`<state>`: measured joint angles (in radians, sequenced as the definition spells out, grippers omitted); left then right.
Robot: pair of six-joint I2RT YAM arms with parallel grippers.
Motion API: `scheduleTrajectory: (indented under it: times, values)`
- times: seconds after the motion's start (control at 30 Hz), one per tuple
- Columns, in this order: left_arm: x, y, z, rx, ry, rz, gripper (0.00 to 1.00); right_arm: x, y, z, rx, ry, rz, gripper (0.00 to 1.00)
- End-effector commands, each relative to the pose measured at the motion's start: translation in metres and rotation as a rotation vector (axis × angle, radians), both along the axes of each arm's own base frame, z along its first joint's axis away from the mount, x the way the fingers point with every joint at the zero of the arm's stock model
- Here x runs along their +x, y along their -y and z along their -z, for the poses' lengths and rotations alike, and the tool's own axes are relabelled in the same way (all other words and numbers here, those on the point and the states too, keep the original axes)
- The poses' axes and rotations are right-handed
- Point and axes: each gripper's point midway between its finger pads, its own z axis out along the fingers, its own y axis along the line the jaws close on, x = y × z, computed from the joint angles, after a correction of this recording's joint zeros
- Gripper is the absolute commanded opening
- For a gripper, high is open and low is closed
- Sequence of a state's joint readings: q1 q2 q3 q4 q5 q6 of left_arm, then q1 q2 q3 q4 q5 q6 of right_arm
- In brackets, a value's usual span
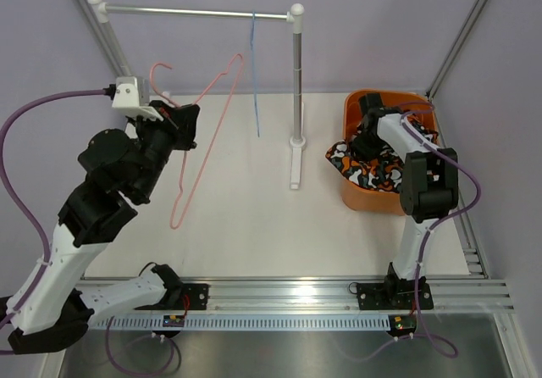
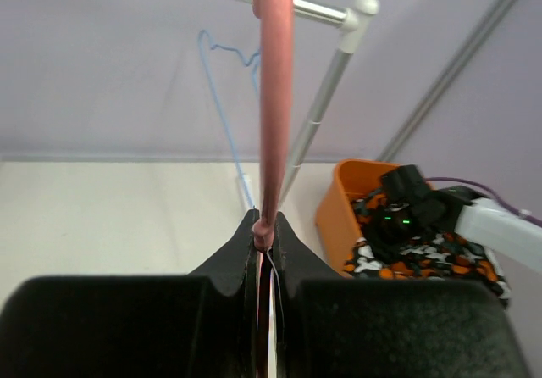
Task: Remove the shorts from the hanger
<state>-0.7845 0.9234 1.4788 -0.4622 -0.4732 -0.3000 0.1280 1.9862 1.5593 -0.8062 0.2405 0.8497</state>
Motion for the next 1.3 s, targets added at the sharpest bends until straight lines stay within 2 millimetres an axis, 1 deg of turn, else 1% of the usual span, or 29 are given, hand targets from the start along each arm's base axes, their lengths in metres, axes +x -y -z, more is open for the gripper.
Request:
scheduleTrajectory:
  times: [0.0, 0.03, 0.07, 0.1, 0.13, 0.2, 0.23, 0.27, 0.3, 0.33, 0.4, 0.47, 0.53, 0.6, 0.63, 0.67, 0.7, 0.73, 0.77, 0.83, 0.87, 0.9, 0.97, 1.0, 1.03, 1.07, 1.17, 1.23, 1.27]
  values:
    - [0.022, -0.016, 0.012, 0.121, -0.073, -0.159, 0.0, 0.004, 0.002, -0.05, 0.007, 0.131, -0.041, 0.43]
    - [0.027, -0.019, 0.01, 0.136, -0.081, -0.171, 0.0, 0.004, 0.0, -0.067, 0.003, 0.19, -0.063, 0.51]
    - [0.031, -0.016, 0.011, 0.142, -0.087, -0.165, 0.0, 0.0, 0.0, -0.075, 0.002, 0.208, -0.07, 0.55]
    - [0.036, -0.014, 0.013, 0.149, -0.096, -0.157, 0.0, 0.003, -0.001, -0.086, 0.004, 0.251, -0.075, 0.58]
    - [0.044, -0.005, 0.016, 0.161, -0.112, -0.129, 0.0, 0.001, 0.0, -0.104, 0.001, 0.295, -0.087, 0.61]
    - [0.054, -0.007, 0.019, 0.169, -0.13, -0.141, 0.0, 0.0, 0.0, -0.121, -0.003, 0.331, -0.102, 0.66]
    - [0.061, -0.002, 0.024, 0.182, -0.143, -0.129, 0.0, -0.001, 0.001, -0.128, -0.012, 0.341, -0.117, 0.69]
    - [0.066, -0.005, 0.022, 0.181, -0.145, -0.141, 0.0, -0.001, 0.001, -0.145, -0.014, 0.377, -0.127, 0.73]
    - [0.069, -0.005, 0.024, 0.185, -0.157, -0.141, 0.0, -0.001, -0.001, -0.152, -0.01, 0.394, -0.145, 0.78]
    - [0.073, -0.004, 0.025, 0.187, -0.167, -0.132, 0.0, -0.003, 0.0, -0.167, -0.018, 0.428, -0.161, 0.81]
    - [0.083, -0.005, 0.028, 0.204, -0.182, -0.146, 0.0, -0.005, -0.001, -0.182, -0.019, 0.463, -0.178, 0.88]
    - [0.091, -0.004, 0.029, 0.205, -0.174, -0.138, 0.0, -0.007, -0.001, -0.2, -0.027, 0.504, -0.194, 0.92]
    - [0.096, 0.0, 0.028, 0.195, -0.174, -0.111, 0.0, -0.012, 0.001, -0.21, -0.037, 0.511, -0.203, 0.97]
    - [0.105, -0.003, 0.028, 0.19, -0.172, -0.115, 0.0, -0.016, 0.003, -0.219, -0.048, 0.52, -0.208, 0.98]
    - [0.108, -0.003, 0.03, 0.194, -0.17, -0.11, 0.0, -0.02, 0.004, -0.229, -0.053, 0.548, -0.21, 0.99]
    - [0.113, -0.008, 0.026, 0.192, -0.151, -0.123, 0.0, -0.024, 0.005, -0.231, -0.055, 0.556, -0.208, 1.0]
    - [0.119, -0.01, 0.027, 0.194, -0.155, -0.126, 0.0, -0.026, 0.006, -0.236, -0.061, 0.575, -0.208, 1.0]
    - [0.121, -0.008, 0.027, 0.189, -0.153, -0.094, 0.0, -0.034, 0.007, -0.243, -0.061, 0.597, -0.211, 0.99]
    - [0.128, -0.014, 0.025, 0.187, -0.14, -0.097, 0.0, -0.035, 0.007, -0.248, -0.057, 0.62, -0.213, 0.99]
    - [0.136, -0.013, 0.027, 0.19, -0.138, -0.06, 0.0, -0.046, 0.004, -0.258, -0.046, 0.659, -0.232, 0.99]
    - [0.141, -0.021, 0.027, 0.191, -0.14, -0.07, 0.0, -0.049, 0.004, -0.262, -0.045, 0.676, -0.235, 0.99]
    - [0.145, -0.023, 0.028, 0.19, -0.139, -0.063, 0.0, -0.051, 0.004, -0.268, -0.042, 0.703, -0.238, 0.99]
    - [0.154, -0.016, 0.027, 0.18, -0.123, 0.016, 0.0, -0.065, 0.004, -0.279, -0.038, 0.763, -0.244, 1.0]
    - [0.155, -0.02, 0.027, 0.176, -0.125, 0.006, 0.0, -0.063, 0.003, -0.282, -0.033, 0.777, -0.249, 0.99]
    - [0.16, -0.017, 0.026, 0.177, -0.113, 0.028, 0.0, -0.069, 0.002, -0.284, -0.03, 0.793, -0.257, 0.99]
    - [0.164, -0.019, 0.027, 0.179, -0.111, 0.026, 0.0, -0.07, 0.001, -0.288, -0.026, 0.816, -0.265, 0.99]
    - [0.175, -0.016, 0.028, 0.203, -0.083, 0.048, 0.0, -0.076, 0.0, -0.293, -0.036, 0.852, -0.287, 0.99]
    - [0.18, -0.016, 0.027, 0.21, -0.065, 0.045, 0.0, -0.079, 0.001, -0.292, -0.045, 0.858, -0.293, 0.99]
    - [0.186, -0.017, 0.03, 0.213, -0.071, 0.036, 0.0, -0.08, -0.001, -0.293, -0.039, 0.866, -0.304, 1.0]
